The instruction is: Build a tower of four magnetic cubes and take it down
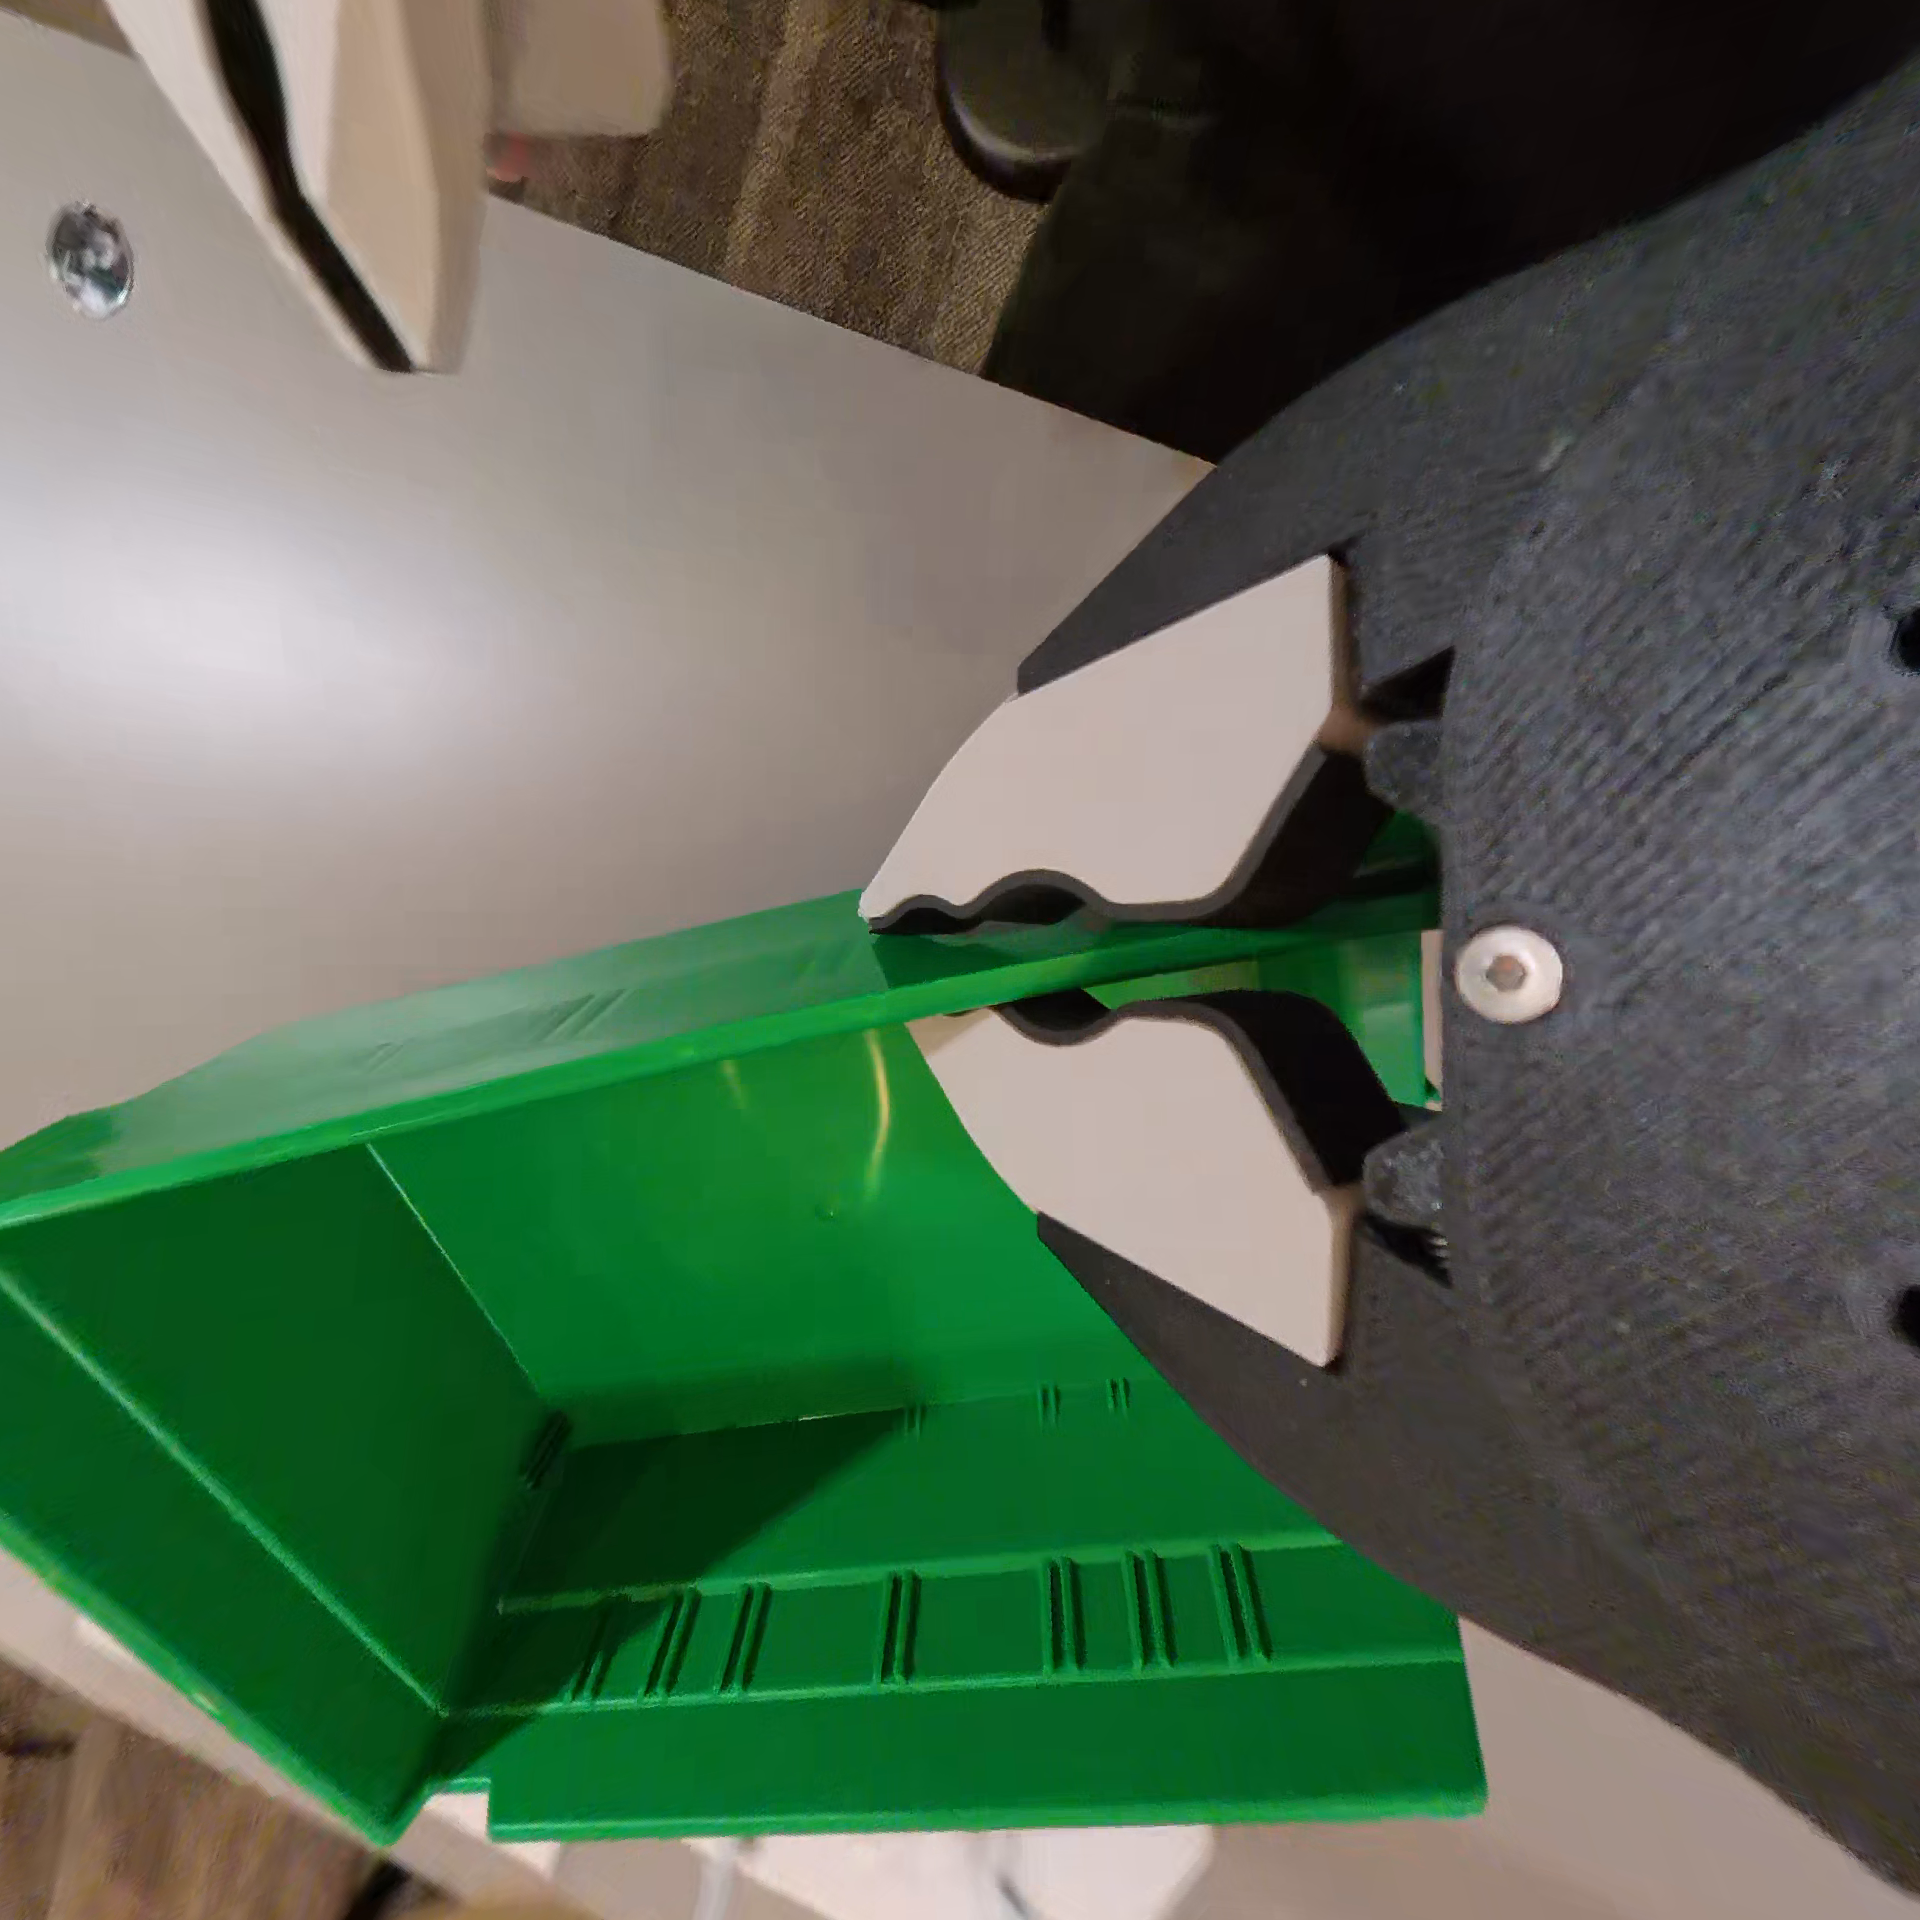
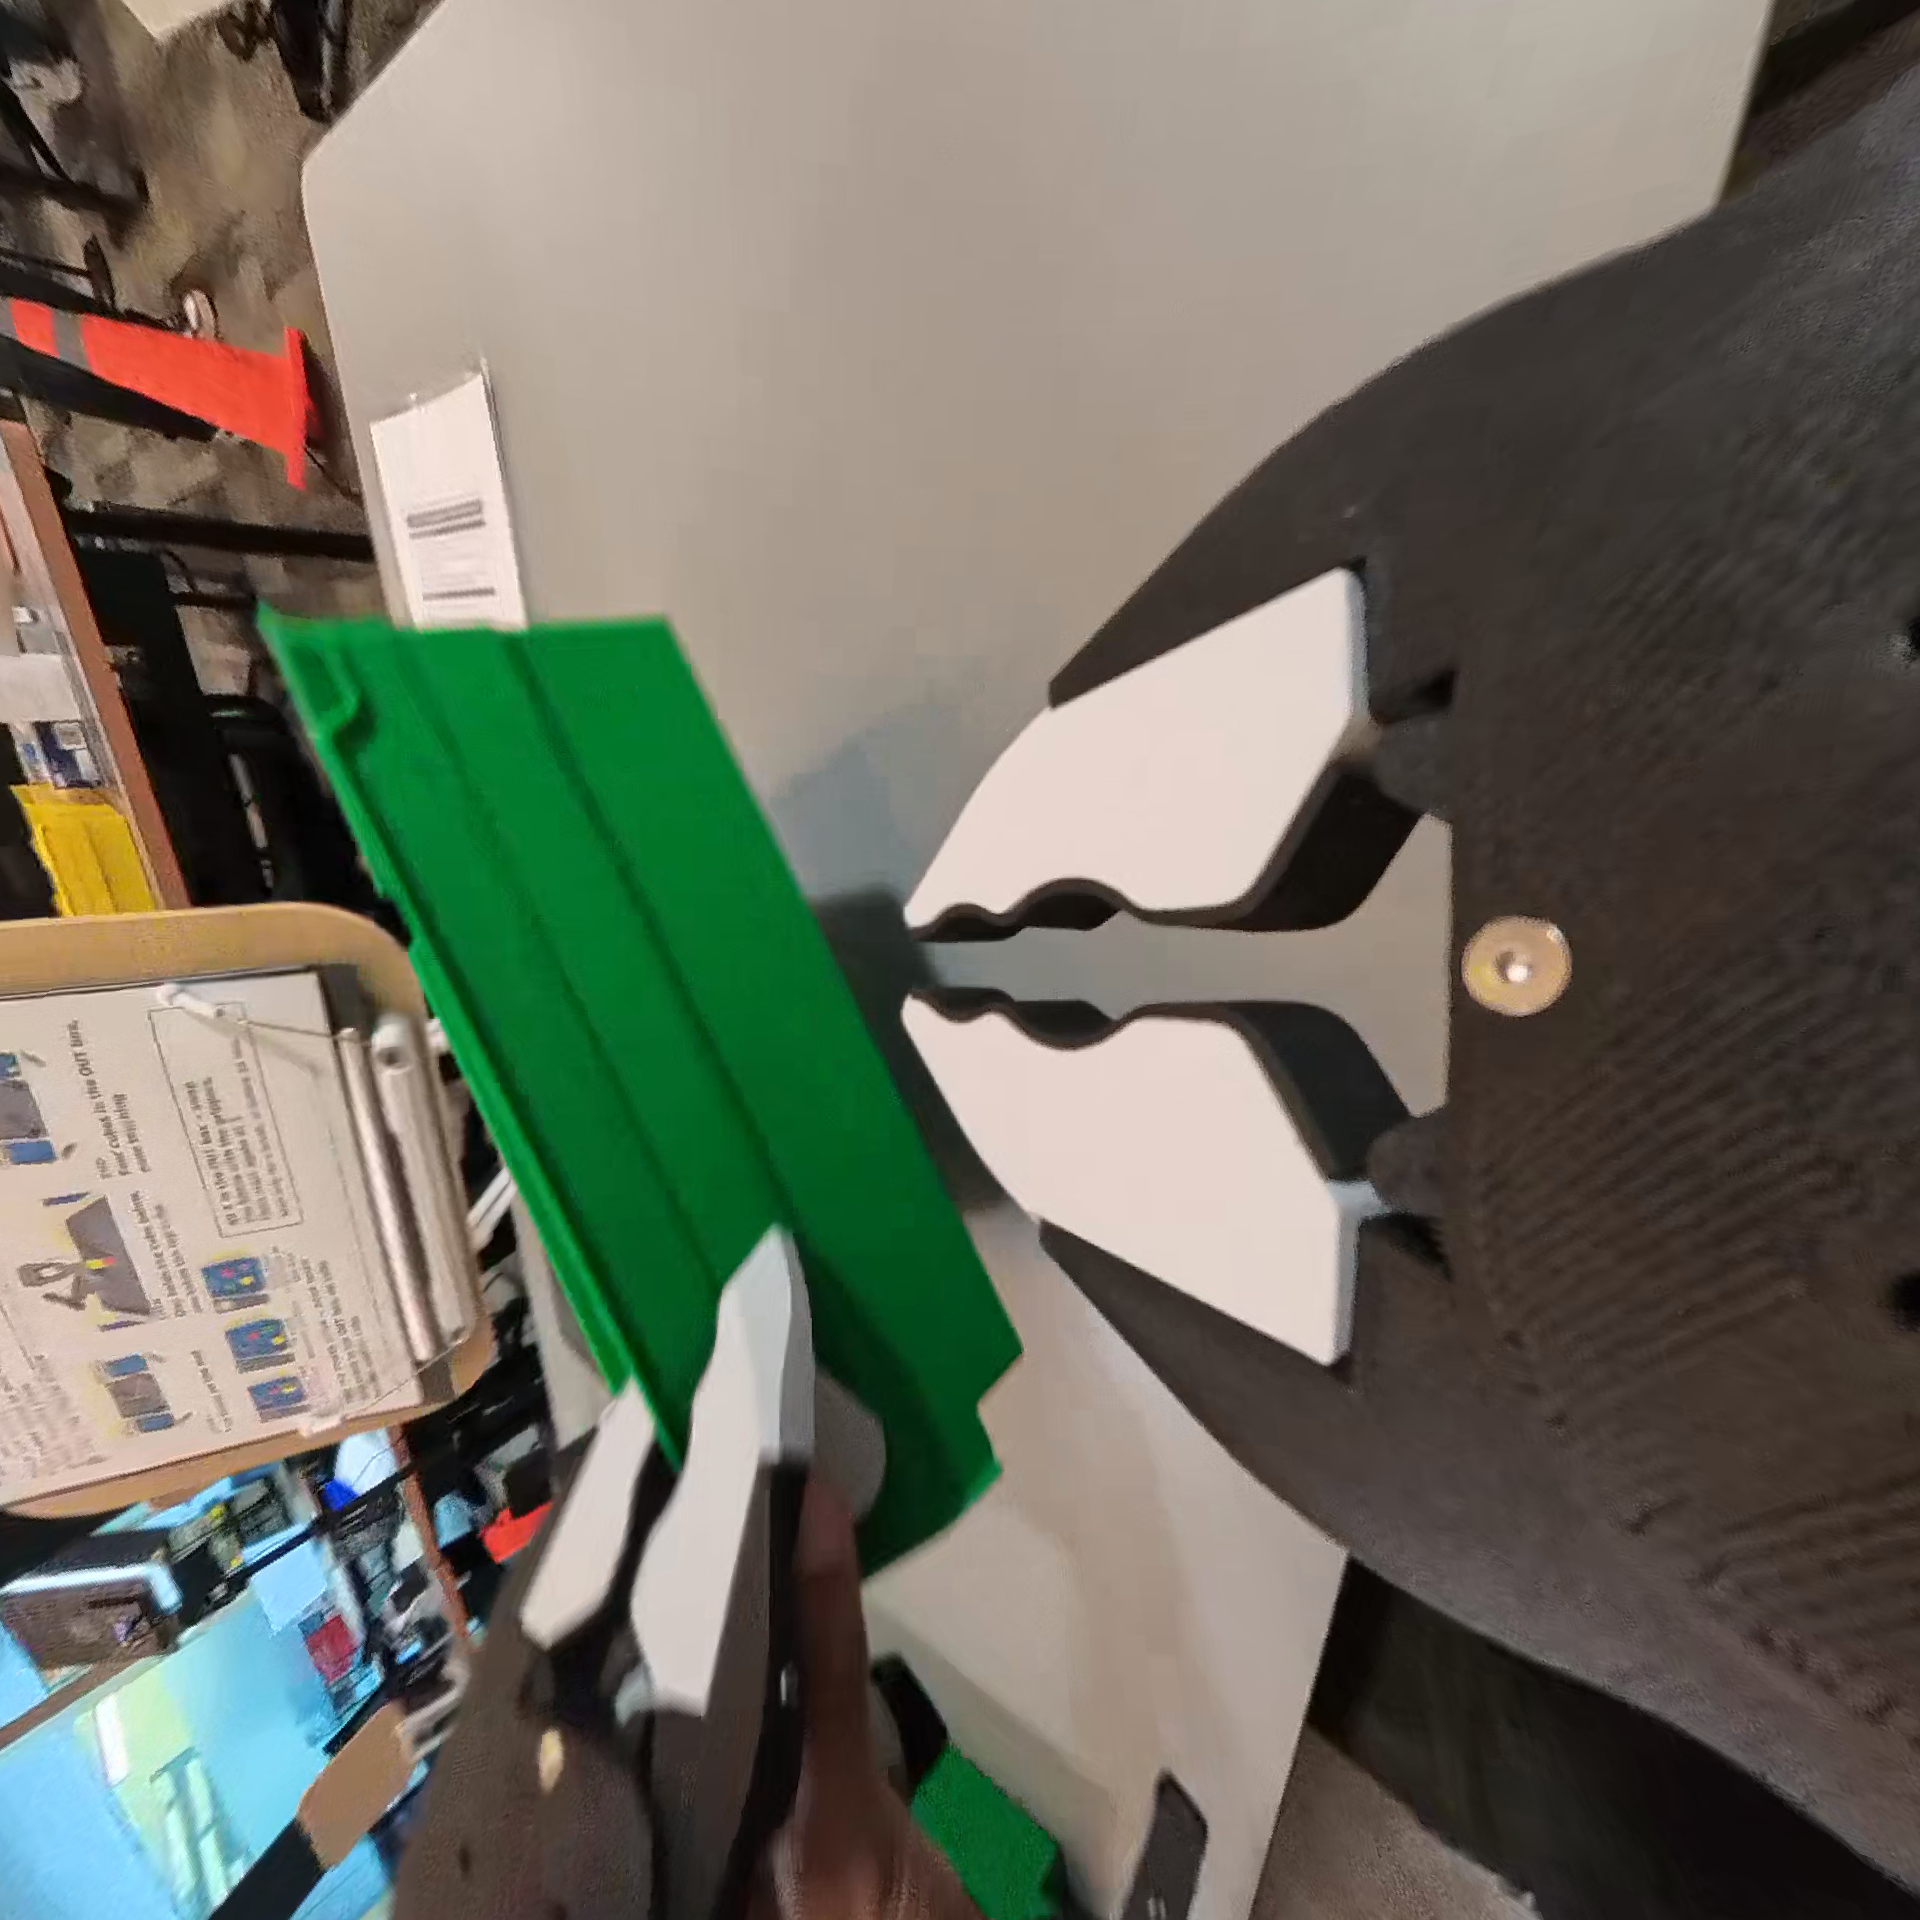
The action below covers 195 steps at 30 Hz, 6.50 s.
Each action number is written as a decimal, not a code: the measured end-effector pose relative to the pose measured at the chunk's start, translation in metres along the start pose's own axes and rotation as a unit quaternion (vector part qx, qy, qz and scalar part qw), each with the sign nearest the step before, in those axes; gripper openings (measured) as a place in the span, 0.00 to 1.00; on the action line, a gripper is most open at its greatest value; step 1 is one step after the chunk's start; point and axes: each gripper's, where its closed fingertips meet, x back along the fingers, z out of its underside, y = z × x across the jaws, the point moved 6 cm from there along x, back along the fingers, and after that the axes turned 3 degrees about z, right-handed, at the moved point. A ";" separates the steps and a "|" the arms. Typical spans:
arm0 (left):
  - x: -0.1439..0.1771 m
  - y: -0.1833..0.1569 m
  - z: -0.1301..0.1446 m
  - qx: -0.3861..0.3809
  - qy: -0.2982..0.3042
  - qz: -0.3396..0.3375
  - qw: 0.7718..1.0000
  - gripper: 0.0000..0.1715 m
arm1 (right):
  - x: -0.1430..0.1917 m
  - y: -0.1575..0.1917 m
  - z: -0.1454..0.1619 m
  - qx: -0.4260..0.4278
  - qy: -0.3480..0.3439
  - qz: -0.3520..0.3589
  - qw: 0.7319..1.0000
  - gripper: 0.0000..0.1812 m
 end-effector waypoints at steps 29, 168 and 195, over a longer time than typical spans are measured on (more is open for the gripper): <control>-0.010 -0.001 -0.005 -0.010 -0.112 -0.065 0.991 0.49 | -0.018 0.005 0.062 0.075 0.047 0.157 0.984 0.40; 0.206 0.167 0.419 0.287 0.087 -0.078 0.951 0.30 | -0.134 0.125 0.042 -0.004 0.057 -0.195 0.979 0.26; 0.253 0.128 0.244 0.044 -0.116 -0.044 0.991 0.28 | -0.127 0.127 0.047 0.001 0.065 -0.202 0.977 0.24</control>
